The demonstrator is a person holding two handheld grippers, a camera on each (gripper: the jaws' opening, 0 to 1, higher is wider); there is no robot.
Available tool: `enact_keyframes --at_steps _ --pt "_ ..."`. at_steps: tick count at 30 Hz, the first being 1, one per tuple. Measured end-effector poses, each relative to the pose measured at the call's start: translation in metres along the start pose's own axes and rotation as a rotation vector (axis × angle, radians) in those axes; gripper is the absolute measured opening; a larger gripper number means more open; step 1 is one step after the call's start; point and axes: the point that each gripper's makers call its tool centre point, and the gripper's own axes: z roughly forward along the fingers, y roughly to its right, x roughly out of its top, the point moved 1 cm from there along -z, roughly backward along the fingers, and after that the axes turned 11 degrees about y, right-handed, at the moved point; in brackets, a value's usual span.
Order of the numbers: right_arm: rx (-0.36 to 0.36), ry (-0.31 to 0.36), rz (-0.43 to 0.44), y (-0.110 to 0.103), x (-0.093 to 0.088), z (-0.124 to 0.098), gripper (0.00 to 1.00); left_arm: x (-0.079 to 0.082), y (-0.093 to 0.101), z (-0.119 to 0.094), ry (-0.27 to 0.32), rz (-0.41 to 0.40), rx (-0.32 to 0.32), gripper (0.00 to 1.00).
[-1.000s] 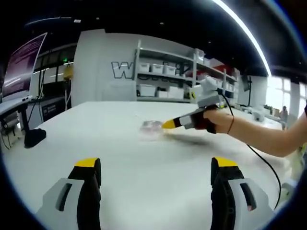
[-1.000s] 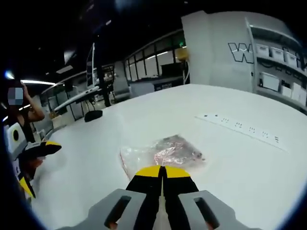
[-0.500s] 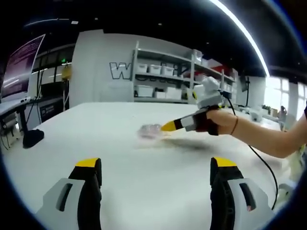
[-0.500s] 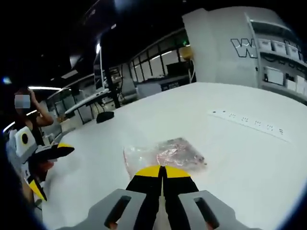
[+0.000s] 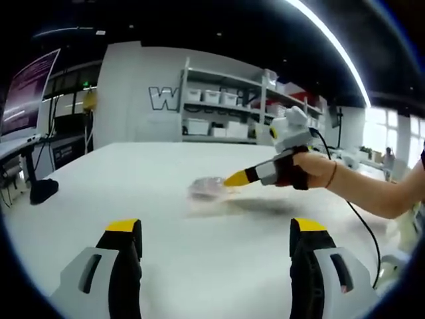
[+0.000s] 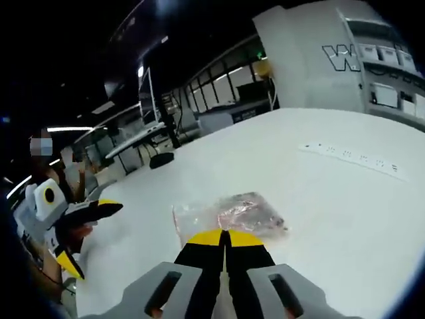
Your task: Open the resealable bag by pulling the two sides of the seal apart until the entire bag opening is separated and visibly accessible.
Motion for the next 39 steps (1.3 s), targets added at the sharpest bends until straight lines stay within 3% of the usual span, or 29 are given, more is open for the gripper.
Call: enact_keyframes --at_steps 25,34,39 --pt "0.048 -0.009 0.017 -0.025 -0.010 -0.015 0.00 -0.007 0.007 -0.006 -0.022 -0.001 -0.007 0.91" --pt "0.075 0.000 0.042 -0.031 -0.008 -0.022 0.00 -0.005 0.012 -0.004 -0.018 -0.023 -0.020 0.88" --pt "0.089 0.003 0.053 -0.034 -0.008 -0.025 0.00 -0.009 0.013 -0.004 -0.028 -0.054 -0.022 0.81"
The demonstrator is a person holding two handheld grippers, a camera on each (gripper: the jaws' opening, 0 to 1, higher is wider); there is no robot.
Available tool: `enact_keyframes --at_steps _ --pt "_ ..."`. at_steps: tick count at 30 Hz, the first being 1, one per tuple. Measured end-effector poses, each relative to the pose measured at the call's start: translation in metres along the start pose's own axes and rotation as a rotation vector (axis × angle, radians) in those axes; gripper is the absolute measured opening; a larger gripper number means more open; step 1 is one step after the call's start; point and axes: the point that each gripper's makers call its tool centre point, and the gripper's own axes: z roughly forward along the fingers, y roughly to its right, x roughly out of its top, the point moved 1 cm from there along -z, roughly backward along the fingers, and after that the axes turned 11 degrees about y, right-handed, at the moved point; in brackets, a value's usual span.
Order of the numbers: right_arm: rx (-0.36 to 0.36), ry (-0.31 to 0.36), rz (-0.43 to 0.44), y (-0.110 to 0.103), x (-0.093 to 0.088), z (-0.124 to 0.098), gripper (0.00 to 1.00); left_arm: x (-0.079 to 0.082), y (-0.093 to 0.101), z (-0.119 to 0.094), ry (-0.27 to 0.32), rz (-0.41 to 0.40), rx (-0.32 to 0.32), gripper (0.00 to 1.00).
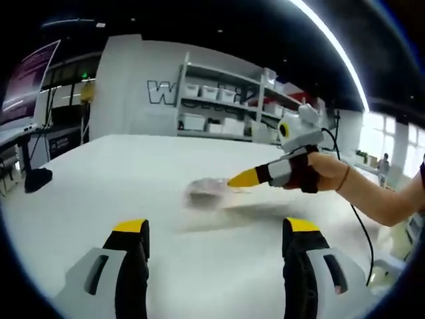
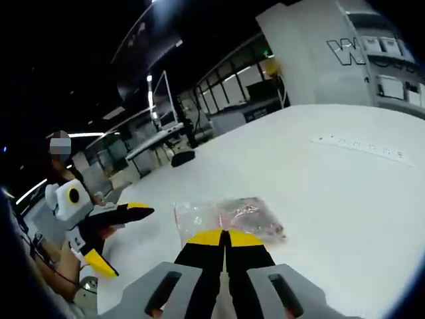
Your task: Open the resealable bag by pulling the two sides of the seal apart until the entire bag opening is separated and visibly accessible.
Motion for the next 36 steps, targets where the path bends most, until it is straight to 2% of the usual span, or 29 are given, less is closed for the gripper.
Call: enact_keyframes --at_steps 7,8,14,28,31,34,36 --pt "0.013 0.006 0.012 -0.006 -0.004 -0.005 0.00 -0.006 0.004 0.000 -0.006 -0.016 0.001 0.80" --pt "0.017 0.008 0.013 -0.012 -0.005 -0.007 0.00 -0.006 0.004 0.000 -0.003 -0.021 0.000 0.79" --pt "0.030 0.018 0.027 -0.012 -0.004 -0.009 0.00 -0.004 0.007 -0.001 0.011 -0.031 -0.005 0.78" --pt "0.056 0.035 0.066 -0.022 -0.009 -0.015 0.00 -0.004 0.008 0.001 0.006 -0.062 0.003 0.73" --pt "0.061 0.035 0.067 -0.024 -0.010 -0.017 0.00 -0.001 0.009 -0.001 0.026 -0.091 0.003 0.69" --pt "0.065 0.036 0.068 -0.027 -0.011 -0.019 0.00 -0.001 0.009 -0.001 0.030 -0.113 0.002 0.58" --pt "0.065 0.036 0.070 -0.027 -0.011 -0.021 0.00 -0.001 0.009 -0.001 0.034 -0.114 0.005 0.56"
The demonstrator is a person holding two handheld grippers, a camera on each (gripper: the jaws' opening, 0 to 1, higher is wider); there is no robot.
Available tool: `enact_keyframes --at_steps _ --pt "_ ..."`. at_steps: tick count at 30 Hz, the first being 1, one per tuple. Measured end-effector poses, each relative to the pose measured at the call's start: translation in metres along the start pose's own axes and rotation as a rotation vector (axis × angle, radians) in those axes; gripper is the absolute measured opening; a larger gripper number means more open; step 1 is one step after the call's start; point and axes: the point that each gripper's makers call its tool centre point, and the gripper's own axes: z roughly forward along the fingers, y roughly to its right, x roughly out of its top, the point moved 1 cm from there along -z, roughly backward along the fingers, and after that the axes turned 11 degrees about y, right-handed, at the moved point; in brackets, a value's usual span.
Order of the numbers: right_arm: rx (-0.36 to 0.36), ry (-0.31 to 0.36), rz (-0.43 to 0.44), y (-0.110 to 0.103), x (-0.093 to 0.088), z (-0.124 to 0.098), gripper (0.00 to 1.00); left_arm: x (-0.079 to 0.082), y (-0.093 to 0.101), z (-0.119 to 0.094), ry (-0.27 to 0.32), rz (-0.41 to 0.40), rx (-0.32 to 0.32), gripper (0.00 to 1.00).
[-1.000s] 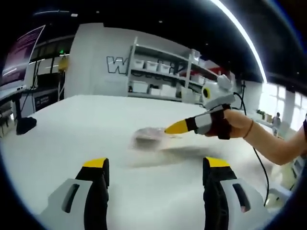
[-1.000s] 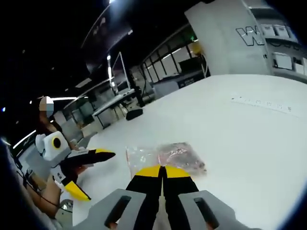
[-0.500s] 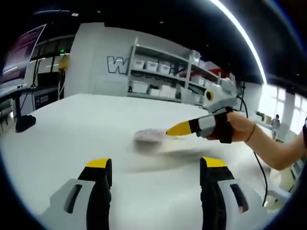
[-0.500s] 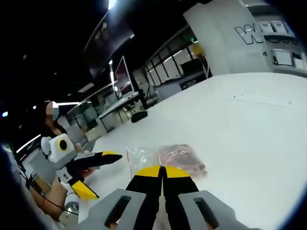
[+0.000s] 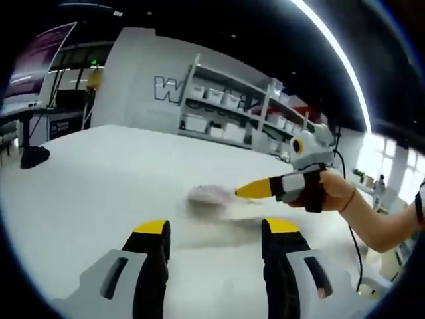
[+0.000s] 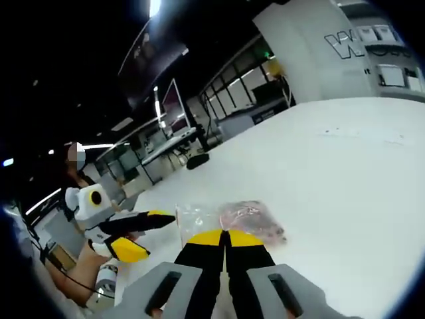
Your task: Open the resealable bag by pulling the two sides of the seal apart until the entire bag opening is separated and visibly accessible.
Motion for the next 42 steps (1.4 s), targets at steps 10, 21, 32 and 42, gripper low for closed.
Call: enact_keyframes --at_steps 10,21,32,42 --pt "0.021 0.003 0.030 -0.006 -0.003 -0.006 0.00 0.000 0.002 0.000 0.006 -0.004 -0.002 0.56" --pt "0.033 -0.003 0.020 -0.013 -0.005 -0.006 0.00 0.002 0.004 -0.002 0.011 -0.007 0.001 0.46" --pt "0.047 -0.017 0.014 -0.020 -0.008 -0.006 0.00 0.006 0.007 -0.001 0.032 -0.035 -0.014 0.41" --pt "0.056 -0.018 0.014 -0.023 -0.008 -0.008 0.00 0.007 0.005 0.000 0.041 -0.055 -0.003 0.36"
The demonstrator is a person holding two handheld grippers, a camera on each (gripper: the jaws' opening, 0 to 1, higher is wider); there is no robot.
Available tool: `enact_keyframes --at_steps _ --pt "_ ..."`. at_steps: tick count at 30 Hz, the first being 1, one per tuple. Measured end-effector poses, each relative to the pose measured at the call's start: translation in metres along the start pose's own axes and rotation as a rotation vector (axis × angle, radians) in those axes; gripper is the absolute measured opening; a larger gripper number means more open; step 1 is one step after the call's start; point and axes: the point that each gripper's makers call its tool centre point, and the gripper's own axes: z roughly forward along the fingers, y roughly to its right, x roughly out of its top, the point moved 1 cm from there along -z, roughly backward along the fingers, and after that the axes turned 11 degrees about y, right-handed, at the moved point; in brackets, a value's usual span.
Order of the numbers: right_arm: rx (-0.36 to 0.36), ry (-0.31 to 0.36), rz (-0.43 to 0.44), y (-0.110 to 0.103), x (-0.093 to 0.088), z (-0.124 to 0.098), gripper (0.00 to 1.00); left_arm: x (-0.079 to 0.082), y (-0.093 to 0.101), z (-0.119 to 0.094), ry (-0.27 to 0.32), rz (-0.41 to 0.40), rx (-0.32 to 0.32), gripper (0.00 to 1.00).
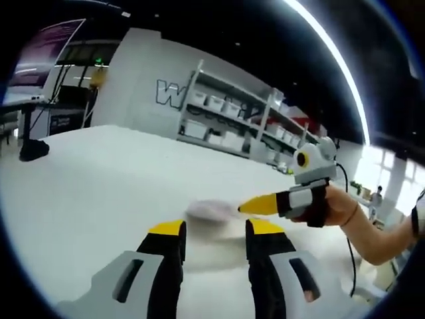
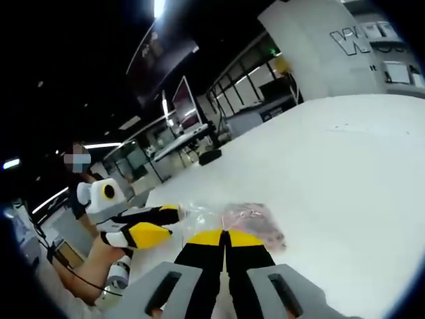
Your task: Open the resealable bag by pulling the two sides of the seal apart until the entire bag opening is separated and visibly accessible.
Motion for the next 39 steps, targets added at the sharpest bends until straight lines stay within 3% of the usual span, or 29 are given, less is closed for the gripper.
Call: enact_keyframes --at_steps 11,24,39 --pt "0.007 -0.007 -0.004 -0.0047 -0.0035 -0.0017 0.00 -0.0027 -0.0043 0.0014 -0.019 -0.001 0.022 0.34" --pt "0.018 -0.009 -0.005 -0.0080 -0.0041 0.0010 0.00 0.0000 0.0044 0.0003 -0.015 -0.012 -0.008 0.34" --pt "0.016 -0.004 -0.002 -0.0101 -0.0016 0.0002 0.00 0.0010 -0.0047 -0.0044 -0.018 -0.009 0.029 0.33"
